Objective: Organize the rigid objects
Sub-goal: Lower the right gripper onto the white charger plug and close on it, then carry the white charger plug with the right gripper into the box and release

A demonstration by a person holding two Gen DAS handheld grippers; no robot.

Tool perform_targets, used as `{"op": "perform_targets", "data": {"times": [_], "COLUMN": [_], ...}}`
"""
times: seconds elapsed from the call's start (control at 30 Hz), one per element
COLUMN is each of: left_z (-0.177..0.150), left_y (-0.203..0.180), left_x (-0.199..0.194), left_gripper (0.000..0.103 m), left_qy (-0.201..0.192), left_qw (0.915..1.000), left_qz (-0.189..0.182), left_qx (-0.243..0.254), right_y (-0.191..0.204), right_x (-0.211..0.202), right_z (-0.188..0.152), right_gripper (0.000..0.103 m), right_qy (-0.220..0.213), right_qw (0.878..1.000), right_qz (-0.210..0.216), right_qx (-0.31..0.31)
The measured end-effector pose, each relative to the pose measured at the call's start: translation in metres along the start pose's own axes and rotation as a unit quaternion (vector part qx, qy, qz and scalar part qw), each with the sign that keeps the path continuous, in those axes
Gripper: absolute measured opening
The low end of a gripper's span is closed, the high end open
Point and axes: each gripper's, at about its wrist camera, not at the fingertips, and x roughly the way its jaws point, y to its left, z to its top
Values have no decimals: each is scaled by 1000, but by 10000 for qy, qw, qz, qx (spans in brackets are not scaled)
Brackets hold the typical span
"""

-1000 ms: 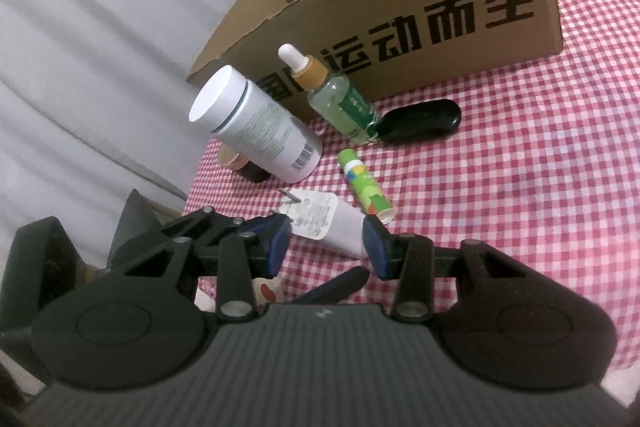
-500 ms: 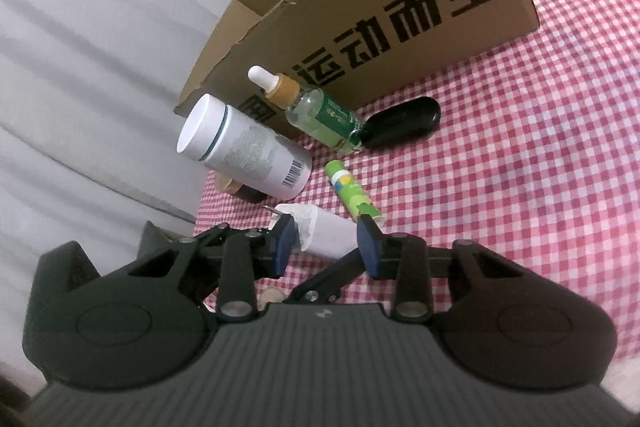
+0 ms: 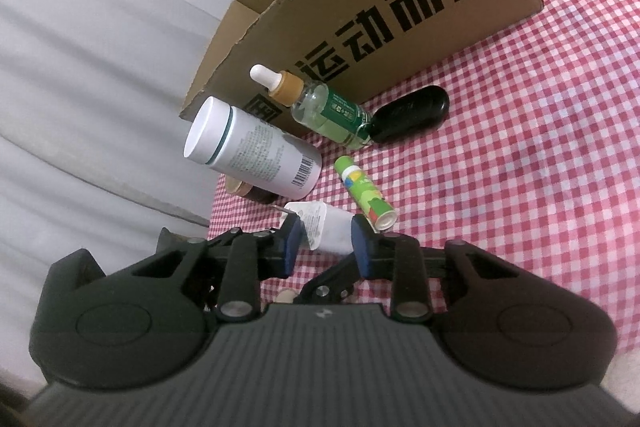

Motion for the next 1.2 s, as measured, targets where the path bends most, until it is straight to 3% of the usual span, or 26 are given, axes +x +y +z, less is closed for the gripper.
{"op": "perform_targets", "data": {"times": [0.63, 0.8, 0.97, 1.2], "left_z": [16, 55, 109, 179], "left_y": [1, 13, 34, 72], "left_x": [-38, -69, -85, -52], "left_gripper": [47, 47, 47, 46], "left_qy": [-171, -411, -513, -145], "left_qw": [9996, 9987, 9976, 9991], "left_qz": [92, 205, 356, 336], "left_qx": [208, 223, 296, 230], "right_y": [24, 55, 95, 119], "right_x": [-29, -47, -56, -32], "right_z": [-3, 16, 58, 141], "right_gripper": [25, 25, 25, 26], "right_qy": [-264, -499, -689, -494], "right_qw": [9994, 9970, 9926, 9938], "right_qz": [186, 461, 657, 598], "right_qx": [-99, -365, -757, -796]}}
